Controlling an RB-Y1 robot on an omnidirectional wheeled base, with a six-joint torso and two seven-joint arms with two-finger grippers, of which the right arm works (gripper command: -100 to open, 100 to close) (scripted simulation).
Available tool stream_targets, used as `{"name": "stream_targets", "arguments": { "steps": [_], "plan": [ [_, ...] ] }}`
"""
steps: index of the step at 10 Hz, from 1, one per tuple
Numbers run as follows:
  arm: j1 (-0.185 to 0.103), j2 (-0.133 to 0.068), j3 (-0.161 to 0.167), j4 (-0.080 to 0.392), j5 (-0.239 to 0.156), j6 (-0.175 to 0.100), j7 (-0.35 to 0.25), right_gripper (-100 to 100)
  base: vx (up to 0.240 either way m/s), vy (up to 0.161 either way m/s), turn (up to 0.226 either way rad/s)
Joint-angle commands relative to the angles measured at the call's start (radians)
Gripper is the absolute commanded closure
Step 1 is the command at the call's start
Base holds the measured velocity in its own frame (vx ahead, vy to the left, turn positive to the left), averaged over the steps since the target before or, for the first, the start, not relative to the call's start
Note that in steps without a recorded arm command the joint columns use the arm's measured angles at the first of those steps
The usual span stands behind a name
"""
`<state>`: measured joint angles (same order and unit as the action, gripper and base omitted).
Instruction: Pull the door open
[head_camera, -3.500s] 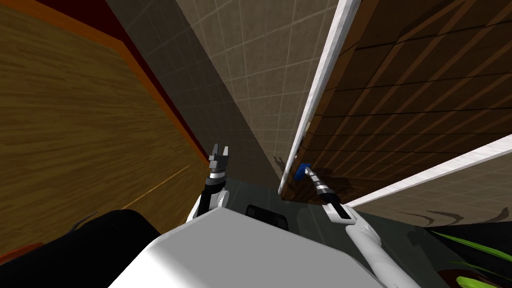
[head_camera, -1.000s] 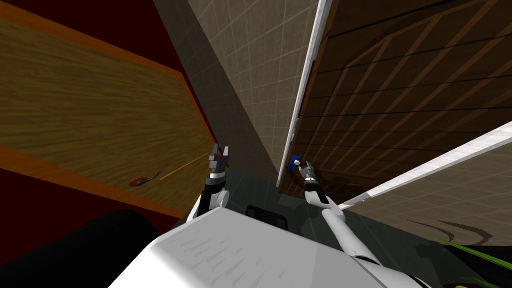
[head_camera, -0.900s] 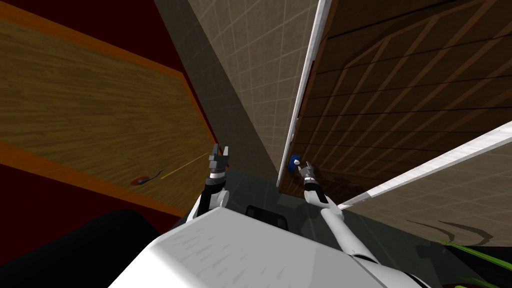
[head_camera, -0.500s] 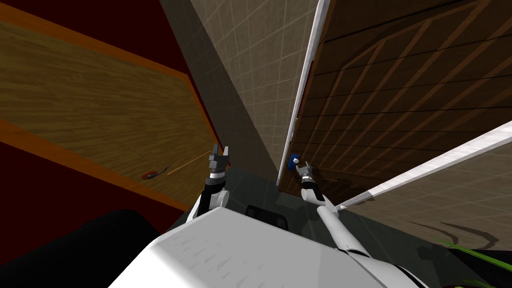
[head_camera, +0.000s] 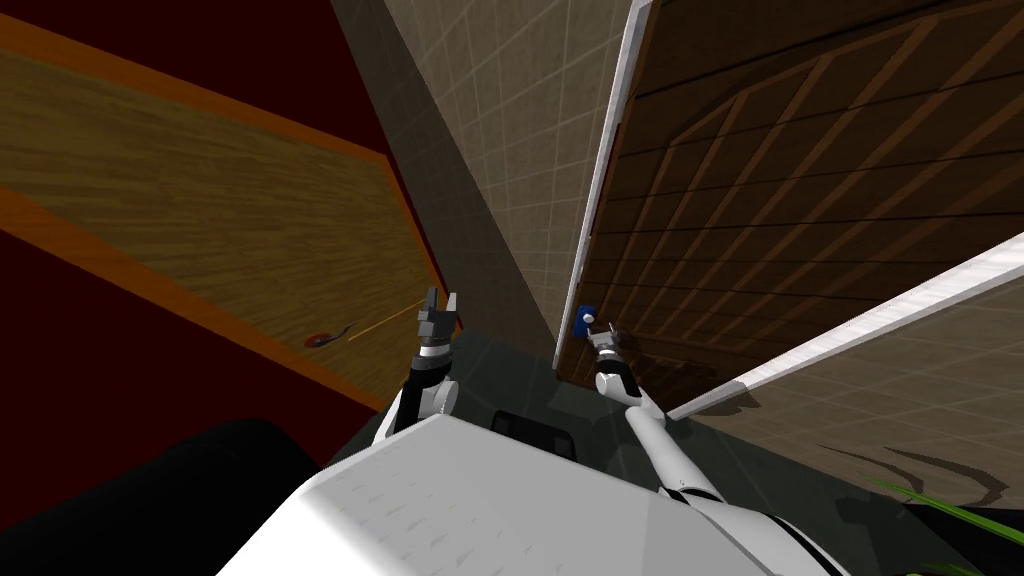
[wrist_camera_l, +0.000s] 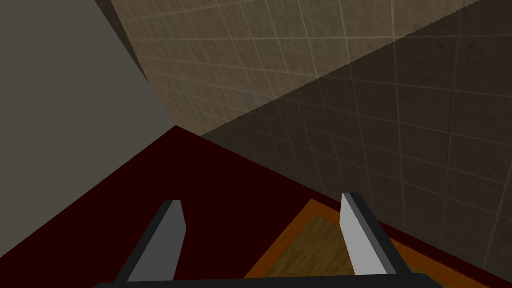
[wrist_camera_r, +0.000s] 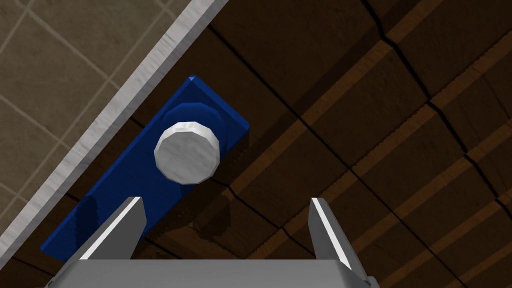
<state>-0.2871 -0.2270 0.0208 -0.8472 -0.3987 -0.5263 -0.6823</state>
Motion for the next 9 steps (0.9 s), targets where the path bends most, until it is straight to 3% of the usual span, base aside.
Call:
{"name": "stream_targets", "arguments": {
  "steps": [1,2,3,5,6,9],
  "plan": [
    [-0.013,0.012,0.003,0.01,-0.031,0.005,-0.05,-100,-0.057,-0.023,0.062],
    [-0.021,0.023,0.006,0.013,-0.056,0.011,-0.076,-100,-0.084,-0.047,0.078],
    [-0.021,0.023,0.006,0.013,-0.056,0.011,-0.09,-100,-0.067,-0.053,0.029],
    [-0.037,0.044,0.01,0.019,-0.105,0.024,-0.154,-100,-0.088,-0.057,0.068],
    [-0.037,0.044,0.01,0.019,-0.105,0.024,-0.165,-100,-0.066,-0.043,0.029],
    [-0.057,0.072,0.016,0.027,-0.17,0.04,-0.26,-100,-0.074,-0.042,0.058]
  ]
}}
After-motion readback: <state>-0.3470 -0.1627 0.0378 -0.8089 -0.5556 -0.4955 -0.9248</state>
